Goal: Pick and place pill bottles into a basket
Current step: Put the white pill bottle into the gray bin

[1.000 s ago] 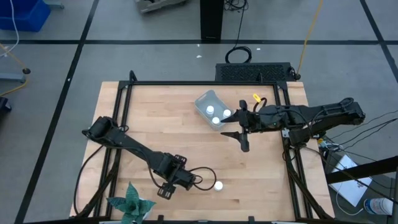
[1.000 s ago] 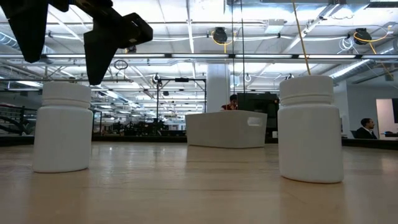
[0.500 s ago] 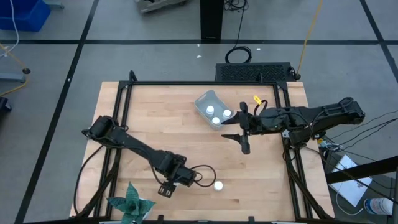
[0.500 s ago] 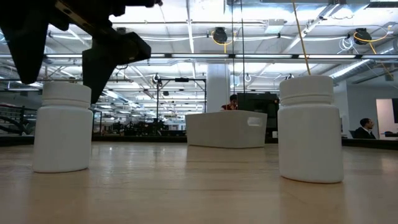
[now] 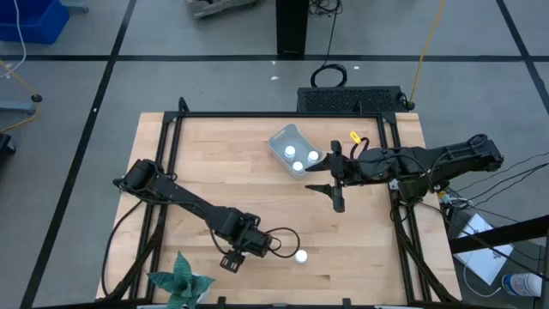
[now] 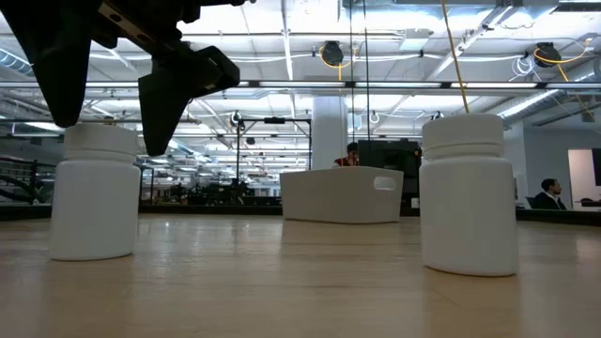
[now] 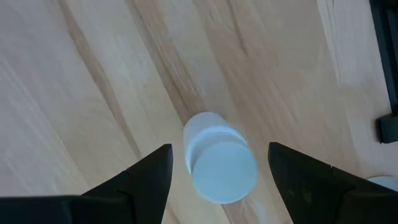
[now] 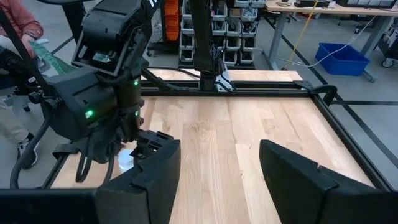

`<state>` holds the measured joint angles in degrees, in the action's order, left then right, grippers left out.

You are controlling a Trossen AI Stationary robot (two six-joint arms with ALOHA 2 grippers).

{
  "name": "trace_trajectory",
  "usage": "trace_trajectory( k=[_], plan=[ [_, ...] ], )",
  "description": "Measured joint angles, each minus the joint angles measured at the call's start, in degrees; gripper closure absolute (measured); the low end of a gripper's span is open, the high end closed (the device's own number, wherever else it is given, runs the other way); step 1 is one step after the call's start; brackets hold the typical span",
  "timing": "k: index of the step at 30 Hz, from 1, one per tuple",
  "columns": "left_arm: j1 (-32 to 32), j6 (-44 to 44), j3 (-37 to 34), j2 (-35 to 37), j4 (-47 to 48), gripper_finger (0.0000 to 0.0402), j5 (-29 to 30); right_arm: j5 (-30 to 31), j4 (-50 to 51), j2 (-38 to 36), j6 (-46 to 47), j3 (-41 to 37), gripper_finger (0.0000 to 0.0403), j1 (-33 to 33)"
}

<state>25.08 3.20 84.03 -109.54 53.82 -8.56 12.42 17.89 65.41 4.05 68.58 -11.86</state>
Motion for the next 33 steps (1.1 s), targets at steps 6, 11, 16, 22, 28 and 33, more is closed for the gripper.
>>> trace_trajectory(
  k=[6,11,16,22,28,33],
  plan=[
    [-0.02,0.39,-1.33,0.04,-0.2,0.0131,-1.02,0.01,0.02,0.0,0.0,0.0,0.0193,0.0],
    [0.02,1.09,-2.55,0.04,-1.38,0.0131,-2.42,0.01,0.02,0.0,0.0,0.02,0.0193,0.0],
    [0.0,0.32,-2.64,0.04,-1.52,0.0131,-2.37,1.29,0.0,0.0,0.0,0.02,0.0193,0.0],
    [0.0,-1.7,-2.64,0.04,-1.66,0.0147,-0.92,1.3,-0.02,-0.02,0.22,0.02,0.0193,0.0],
    [-0.65,-3.11,-2.6,0.13,-1.66,0.024,-0.51,1.3,-0.02,-0.02,0.22,0.02,0.0193,0.0],
    [-1.63,-4.77,-2.6,0.13,-1.22,0.024,1.19,1.3,0.3,-0.02,0.22,0.02,0.0193,0.0]
  ],
)
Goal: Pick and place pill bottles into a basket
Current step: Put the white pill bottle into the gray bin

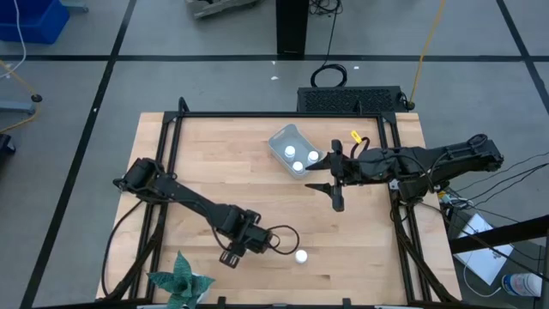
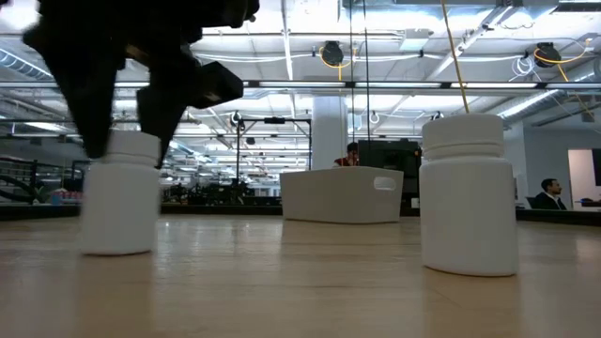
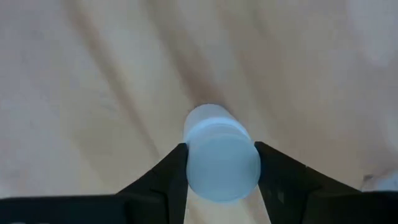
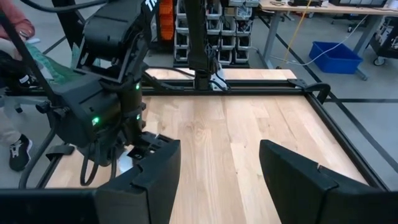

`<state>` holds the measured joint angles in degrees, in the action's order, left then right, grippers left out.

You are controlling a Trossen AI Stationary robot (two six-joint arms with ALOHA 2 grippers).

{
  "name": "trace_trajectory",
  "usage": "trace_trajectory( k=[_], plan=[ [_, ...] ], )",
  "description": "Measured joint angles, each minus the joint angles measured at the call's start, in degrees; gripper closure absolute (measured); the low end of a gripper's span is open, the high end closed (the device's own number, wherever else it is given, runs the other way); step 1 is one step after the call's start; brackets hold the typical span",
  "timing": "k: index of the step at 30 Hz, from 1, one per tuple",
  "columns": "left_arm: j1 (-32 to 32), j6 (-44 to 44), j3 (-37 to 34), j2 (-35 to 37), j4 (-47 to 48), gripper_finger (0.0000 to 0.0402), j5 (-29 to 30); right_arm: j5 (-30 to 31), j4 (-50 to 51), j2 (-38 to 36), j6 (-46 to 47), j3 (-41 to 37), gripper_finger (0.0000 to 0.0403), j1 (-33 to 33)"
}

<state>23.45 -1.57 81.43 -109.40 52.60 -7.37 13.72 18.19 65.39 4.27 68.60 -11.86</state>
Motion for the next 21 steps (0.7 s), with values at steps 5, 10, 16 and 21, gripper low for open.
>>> trace_trajectory(
  k=[5,10,16,21],
  plan=[
    [-1.06,-3.81,-0.06,2.54,-0.02,0.024,11.3,0.1,1.23,0.0,0.0,0.0,0.0193,0.0],
    [-3.76,-8.12,0.11,10.01,-2.62,0.024,22.65,3.04,3.46,-0.38,-0.1,0.0,0.0193,0.01],
    [-10.36,-17.75,0.11,21.96,-9.93,0.024,28.24,3.02,2.17,-1.8,-0.2,0.0,0.0193,0.0],
    [-19.89,-24.82,0.15,29.48,-18.21,0.024,20.75,2.99,0.89,-2.82,-0.72,0.0,0.0193,0.0]
  ],
)
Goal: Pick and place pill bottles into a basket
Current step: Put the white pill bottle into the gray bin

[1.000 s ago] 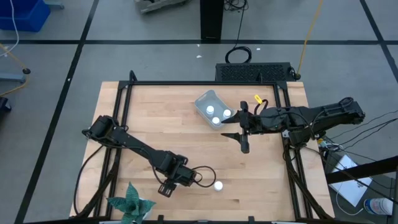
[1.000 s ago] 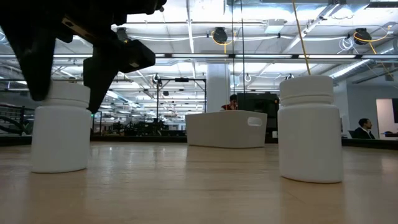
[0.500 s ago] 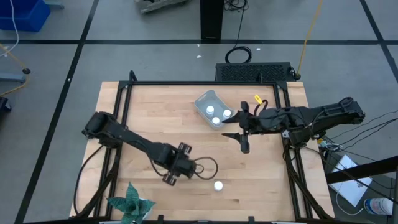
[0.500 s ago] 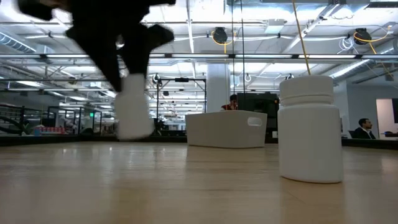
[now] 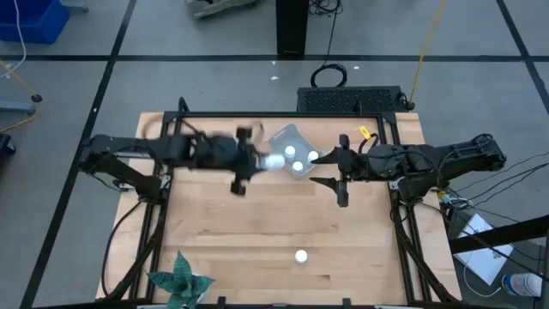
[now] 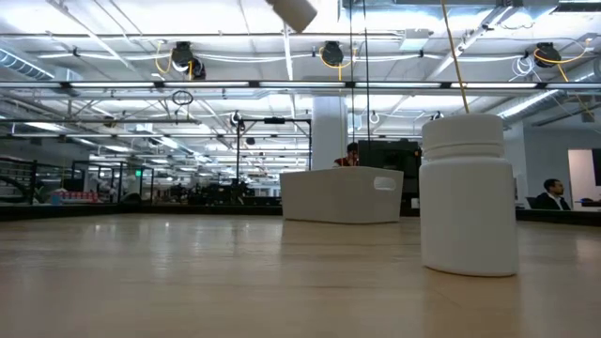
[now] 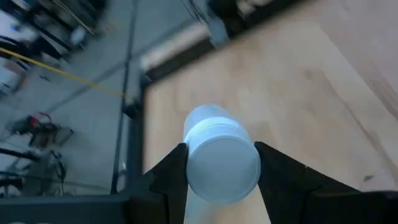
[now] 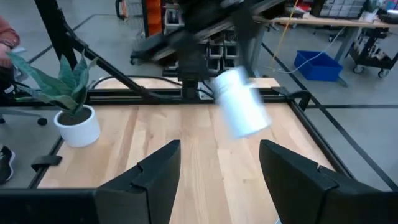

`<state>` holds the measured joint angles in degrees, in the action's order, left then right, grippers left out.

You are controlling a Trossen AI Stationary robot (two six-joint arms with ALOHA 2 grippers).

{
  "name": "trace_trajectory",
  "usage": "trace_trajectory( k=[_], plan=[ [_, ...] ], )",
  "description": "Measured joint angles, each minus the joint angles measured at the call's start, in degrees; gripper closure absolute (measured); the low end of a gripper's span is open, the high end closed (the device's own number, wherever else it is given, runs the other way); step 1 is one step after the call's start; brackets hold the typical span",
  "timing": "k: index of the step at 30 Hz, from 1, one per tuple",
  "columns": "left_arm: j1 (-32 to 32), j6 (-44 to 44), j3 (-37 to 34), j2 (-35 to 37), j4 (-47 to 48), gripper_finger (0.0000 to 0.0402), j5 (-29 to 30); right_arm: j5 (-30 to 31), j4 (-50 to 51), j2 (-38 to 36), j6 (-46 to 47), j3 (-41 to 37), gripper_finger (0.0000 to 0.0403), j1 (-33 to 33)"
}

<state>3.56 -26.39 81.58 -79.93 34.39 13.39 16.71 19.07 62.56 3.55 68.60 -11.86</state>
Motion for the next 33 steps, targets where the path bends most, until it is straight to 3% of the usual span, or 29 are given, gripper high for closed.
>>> trace_trajectory(
  k=[6,14,23,33],
  plan=[
    [-14.88,-2.87,0.0,1.15,-6.72,0.024,-14.75,-0.21,-1.09,-0.39,-1.24,0.0,0.0193,0.0],
    [-29.52,-1.03,0.59,-7.51,-11.36,0.024,-30.56,-0.03,-0.83,-0.39,-1.67,0.0,0.0193,0.17],
    [-34.79,-0.7,8.37,-20.3,-1.05,0.024,-32.87,0.0,-0.33,-0.5,-2.29,0.0,0.0193,0.22],
    [-33.25,-3.61,18.67,-32.41,10.37,0.024,-28.82,-0.02,0.93,-0.48,-2.56,0.0,0.0193,0.22]
  ],
)
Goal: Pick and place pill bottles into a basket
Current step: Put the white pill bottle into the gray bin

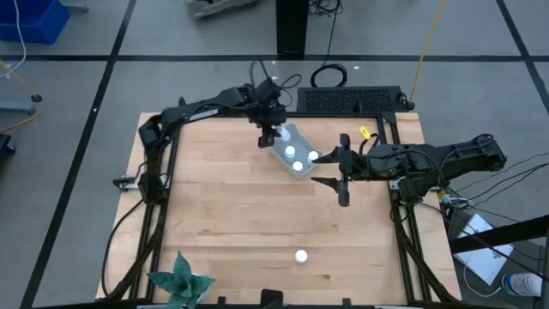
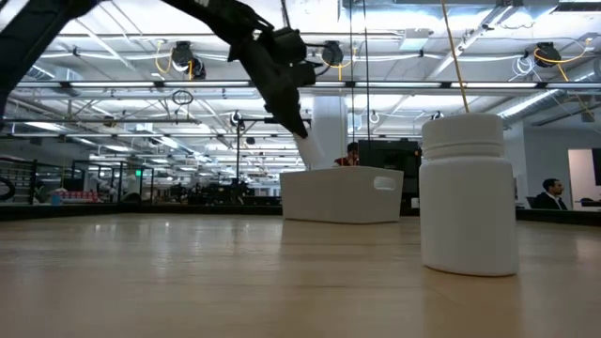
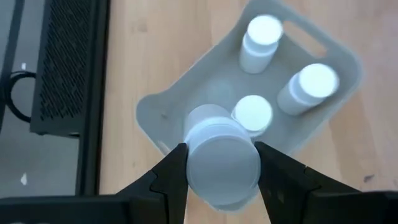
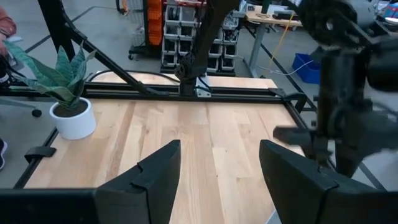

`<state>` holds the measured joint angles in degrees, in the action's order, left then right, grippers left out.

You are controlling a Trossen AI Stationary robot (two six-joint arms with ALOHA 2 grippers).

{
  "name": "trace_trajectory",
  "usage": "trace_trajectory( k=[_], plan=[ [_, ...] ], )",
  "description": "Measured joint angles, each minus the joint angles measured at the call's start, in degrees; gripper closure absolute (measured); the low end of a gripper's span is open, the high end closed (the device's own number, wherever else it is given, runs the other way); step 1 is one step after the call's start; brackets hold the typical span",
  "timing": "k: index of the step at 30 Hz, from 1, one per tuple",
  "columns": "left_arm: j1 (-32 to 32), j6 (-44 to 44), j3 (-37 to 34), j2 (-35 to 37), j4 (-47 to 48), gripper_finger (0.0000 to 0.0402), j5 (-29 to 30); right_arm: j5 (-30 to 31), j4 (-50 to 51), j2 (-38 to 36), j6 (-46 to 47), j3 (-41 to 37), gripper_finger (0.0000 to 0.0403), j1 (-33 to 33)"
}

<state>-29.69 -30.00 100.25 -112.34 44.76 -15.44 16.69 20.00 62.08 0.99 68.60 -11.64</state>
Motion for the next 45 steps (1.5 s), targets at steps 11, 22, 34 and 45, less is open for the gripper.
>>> trace_trajectory(
  k=[11,22,34,45],
  plan=[
    [-1.2,0.1,7.16,-6.78,2.05,0.024,1.11,-0.02,0.06,0.0,0.13,0.0,0.0193,0.0],
    [-1.62,0.39,9.13,-8.46,3.69,0.024,0.48,-0.04,0.03,0.0,0.22,0.0,0.0193,0.0],
    [1.01,0.35,9.13,-8.46,6.93,0.024,-0.91,-0.04,0.01,0.0,0.22,0.0,0.0193,0.0],
    [2.1,0.75,9.13,-8.46,13.66,0.024,1.88,-0.24,0.01,0.0,0.24,0.0,0.0193,0.02]
  ],
)
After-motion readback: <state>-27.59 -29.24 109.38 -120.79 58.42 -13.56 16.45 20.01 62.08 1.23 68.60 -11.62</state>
